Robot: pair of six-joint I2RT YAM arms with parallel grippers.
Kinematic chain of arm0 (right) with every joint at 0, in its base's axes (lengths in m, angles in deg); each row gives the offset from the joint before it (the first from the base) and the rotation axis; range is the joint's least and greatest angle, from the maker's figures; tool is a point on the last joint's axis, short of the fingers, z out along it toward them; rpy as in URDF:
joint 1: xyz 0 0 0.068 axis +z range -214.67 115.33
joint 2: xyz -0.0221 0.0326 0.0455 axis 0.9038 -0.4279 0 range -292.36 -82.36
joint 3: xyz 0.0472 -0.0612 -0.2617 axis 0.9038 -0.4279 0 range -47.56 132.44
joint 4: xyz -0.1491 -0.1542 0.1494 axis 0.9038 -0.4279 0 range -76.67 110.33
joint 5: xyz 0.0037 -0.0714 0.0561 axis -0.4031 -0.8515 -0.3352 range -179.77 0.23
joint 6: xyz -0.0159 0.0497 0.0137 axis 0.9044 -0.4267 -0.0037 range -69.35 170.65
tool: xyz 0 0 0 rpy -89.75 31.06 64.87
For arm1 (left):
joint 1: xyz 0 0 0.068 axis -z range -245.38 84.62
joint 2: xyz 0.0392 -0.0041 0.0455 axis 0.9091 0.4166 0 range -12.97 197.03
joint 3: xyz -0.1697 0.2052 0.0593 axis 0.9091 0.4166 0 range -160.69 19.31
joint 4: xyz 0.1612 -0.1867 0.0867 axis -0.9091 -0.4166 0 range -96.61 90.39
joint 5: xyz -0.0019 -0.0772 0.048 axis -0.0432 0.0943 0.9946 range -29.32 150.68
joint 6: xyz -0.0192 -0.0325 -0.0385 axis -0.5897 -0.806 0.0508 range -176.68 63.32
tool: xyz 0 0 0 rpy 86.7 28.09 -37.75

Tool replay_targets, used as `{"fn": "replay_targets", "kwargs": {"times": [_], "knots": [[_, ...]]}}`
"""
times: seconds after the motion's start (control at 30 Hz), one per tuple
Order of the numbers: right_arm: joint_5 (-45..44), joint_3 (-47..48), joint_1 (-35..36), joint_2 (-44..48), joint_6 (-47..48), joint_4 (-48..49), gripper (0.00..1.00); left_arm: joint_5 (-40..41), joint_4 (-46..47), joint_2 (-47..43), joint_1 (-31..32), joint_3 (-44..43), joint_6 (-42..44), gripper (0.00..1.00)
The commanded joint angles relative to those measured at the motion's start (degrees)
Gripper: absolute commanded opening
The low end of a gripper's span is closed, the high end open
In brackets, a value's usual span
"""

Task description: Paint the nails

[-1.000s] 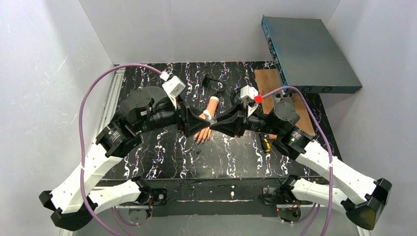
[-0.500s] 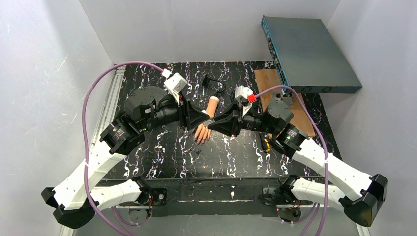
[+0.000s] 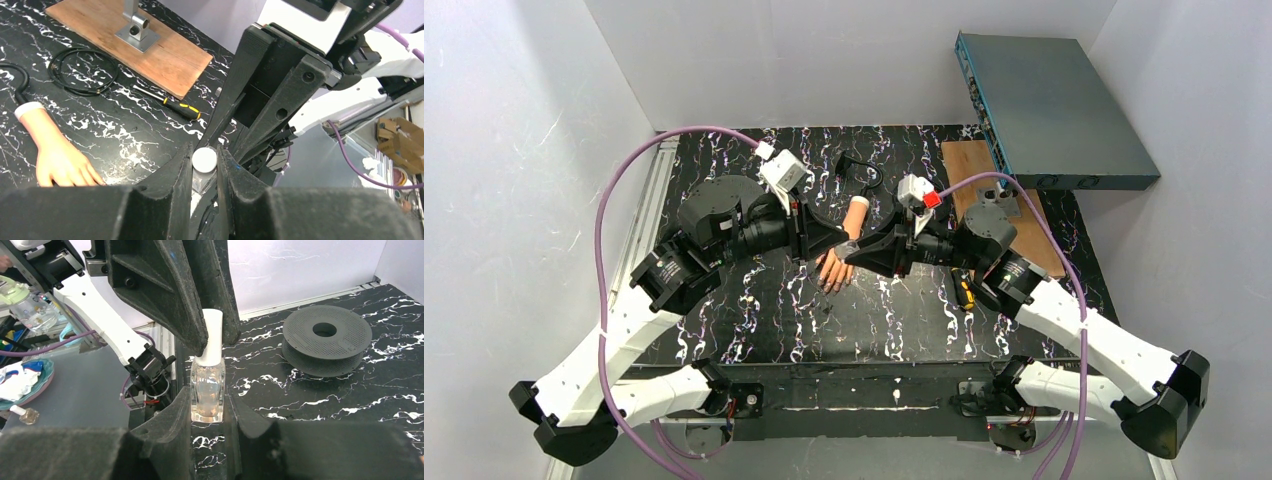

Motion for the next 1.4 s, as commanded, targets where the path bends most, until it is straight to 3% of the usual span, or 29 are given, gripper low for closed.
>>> {"fn": "replay_targets", "kwargs": {"times": [0.0, 0.2, 0.53, 0.57, 0.63, 0.7, 0.77, 0.83, 1.0, 1.17, 1.37], "knots": [[3.02, 1.87, 0.28, 0.91, -0.63, 6.66, 0.01, -13.28, 3.71, -0.57, 0.44, 1.74, 2.87, 0.00], [12.10, 1.33, 0.14, 2.91, -4.68, 10.94, 0.01, -29.31, 11.45, -3.19, 0.43, 5.65, 5.81, 0.00], [19.38, 0.63, -0.22, 2.56, -10.83, 18.92, 0.01, -34.49, 15.80, -3.23, 0.44, 7.04, 3.69, 0.02], [19.40, 0.57, -0.26, 2.57, -11.00, 18.79, 0.01, -34.34, 15.64, -3.36, 0.47, 6.99, 3.55, 0.11], [19.11, 0.57, -0.26, 2.64, -10.95, 17.83, 0.01, -33.44, 14.91, -3.82, 0.45, 6.80, 3.49, 0.46], [18.04, 0.46, -0.23, 3.17, -9.93, 15.70, 0.01, -31.80, 13.95, -4.35, 0.48, 6.48, 3.47, 0.66], [16.54, 0.36, -0.25, 3.96, -7.98, 12.15, 0.01, -29.54, 11.96, -5.07, 0.46, 5.50, 3.81, 0.79], [14.09, 0.30, -0.22, 4.82, -5.54, 8.76, 0.01, -25.56, 9.59, -5.79, 0.51, 4.40, 4.07, 0.87], [7.14, 0.51, -0.26, 5.36, -2.24, 3.19, 0.01, -12.59, 5.61, -7.41, 0.47, 2.63, 2.86, 0.85], [2.87, 2.10, -0.17, 3.75, -1.08, 1.12, 0.01, -3.56, 2.92, -6.62, 0.46, 1.66, 2.05, 0.58], [2.18, 2.95, -0.17, 2.59, -0.96, 0.72, 0.01, -2.93, 3.16, -4.80, 0.44, 1.10, 1.13, 0.46]]}}
